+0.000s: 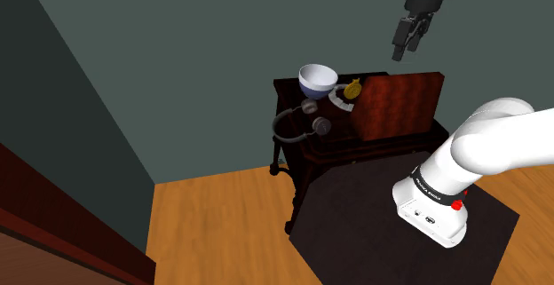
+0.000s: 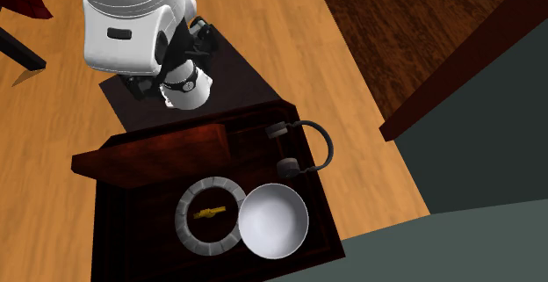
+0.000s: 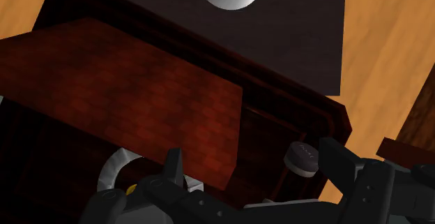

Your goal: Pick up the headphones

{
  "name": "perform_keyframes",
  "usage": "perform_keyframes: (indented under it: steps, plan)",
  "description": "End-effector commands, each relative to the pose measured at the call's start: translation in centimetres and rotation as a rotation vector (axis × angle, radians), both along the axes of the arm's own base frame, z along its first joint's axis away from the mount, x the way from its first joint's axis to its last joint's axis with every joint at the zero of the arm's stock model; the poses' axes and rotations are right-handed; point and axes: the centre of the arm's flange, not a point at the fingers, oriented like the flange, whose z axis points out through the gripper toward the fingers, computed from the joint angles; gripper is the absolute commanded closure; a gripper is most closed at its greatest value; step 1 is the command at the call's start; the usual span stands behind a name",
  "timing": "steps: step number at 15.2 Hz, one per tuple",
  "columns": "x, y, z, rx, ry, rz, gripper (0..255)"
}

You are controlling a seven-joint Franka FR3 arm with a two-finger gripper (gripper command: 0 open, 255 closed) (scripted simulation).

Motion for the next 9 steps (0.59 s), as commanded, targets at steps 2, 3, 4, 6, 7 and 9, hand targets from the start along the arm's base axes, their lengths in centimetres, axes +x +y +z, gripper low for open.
perform_keyframes:
  steps: [2,3,4,6,7,9]
  plan:
    - [0.5,0.8,-0.9,-0.001,0.0,0.011,0]
    - [1.1,1.6,-1.8,-0.002,-0.001,0.022,0]
    - [1.6,2.4,-2.8,-0.003,-0.001,0.032,0]
    - [2.6,4.1,-4.6,-0.006,-0.002,0.054,0]
    - [3.2,4.9,-5.5,-0.007,-0.003,0.065,0]
    - [4.1,6.6,-7.4,-0.009,-0.004,0.087,0]
